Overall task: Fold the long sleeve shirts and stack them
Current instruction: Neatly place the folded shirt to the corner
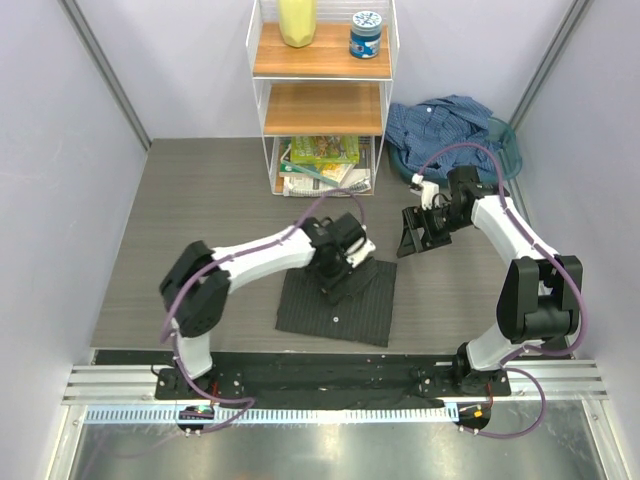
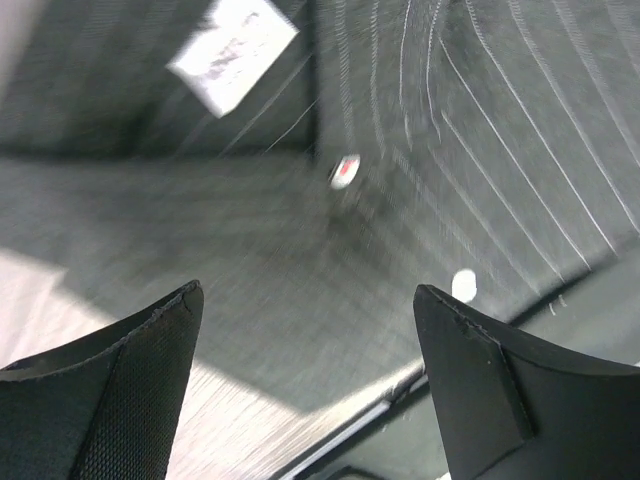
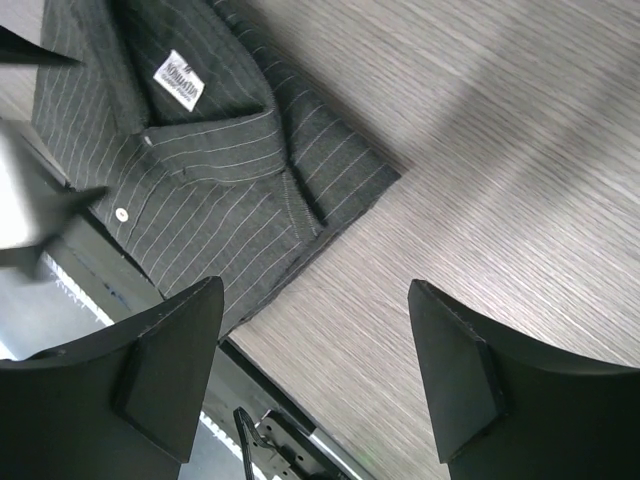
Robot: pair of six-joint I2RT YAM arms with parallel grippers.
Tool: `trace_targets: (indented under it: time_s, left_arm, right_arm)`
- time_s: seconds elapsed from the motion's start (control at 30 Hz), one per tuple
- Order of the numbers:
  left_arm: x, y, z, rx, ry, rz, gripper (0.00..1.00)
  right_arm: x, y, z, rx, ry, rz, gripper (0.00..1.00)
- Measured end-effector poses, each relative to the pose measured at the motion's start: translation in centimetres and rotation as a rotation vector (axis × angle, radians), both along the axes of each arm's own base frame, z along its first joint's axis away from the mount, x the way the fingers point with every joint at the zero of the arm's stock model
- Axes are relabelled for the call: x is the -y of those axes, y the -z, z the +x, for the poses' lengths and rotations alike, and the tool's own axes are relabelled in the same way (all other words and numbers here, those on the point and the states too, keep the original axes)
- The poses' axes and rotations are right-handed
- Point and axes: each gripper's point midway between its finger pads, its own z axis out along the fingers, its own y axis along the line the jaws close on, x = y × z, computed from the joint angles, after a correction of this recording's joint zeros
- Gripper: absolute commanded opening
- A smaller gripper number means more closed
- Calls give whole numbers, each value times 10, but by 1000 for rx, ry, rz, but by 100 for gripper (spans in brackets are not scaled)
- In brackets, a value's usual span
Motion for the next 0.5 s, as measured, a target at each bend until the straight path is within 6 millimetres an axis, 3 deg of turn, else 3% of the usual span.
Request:
trace_targets:
  time_s: [0.07,0.17,0.27,0.33,0.4,0.5]
  left_arm:
    - [4,24,-6,-11,-13,68,86]
    - [-6,59,-7,-48,-54,175,84]
    - [-23,59,7,-84,-116,163,86]
    - [-58,59,22,-115,-180,170,88]
    - [-107,59,38,-147,-250,182,89]
    - [-199,60,62,-191,-369,241,89]
  right_arm:
    - [2,0,1,2,9,-10,85]
    - [6,0,2,10,21,-26,86]
    - [11,-2,3,20,34,-38,87]
    - [14,-4,4,30,38,-43,88]
    - [16,-5,4,40,38,-50,88]
    - [18,-6,4,48,36,-54,88]
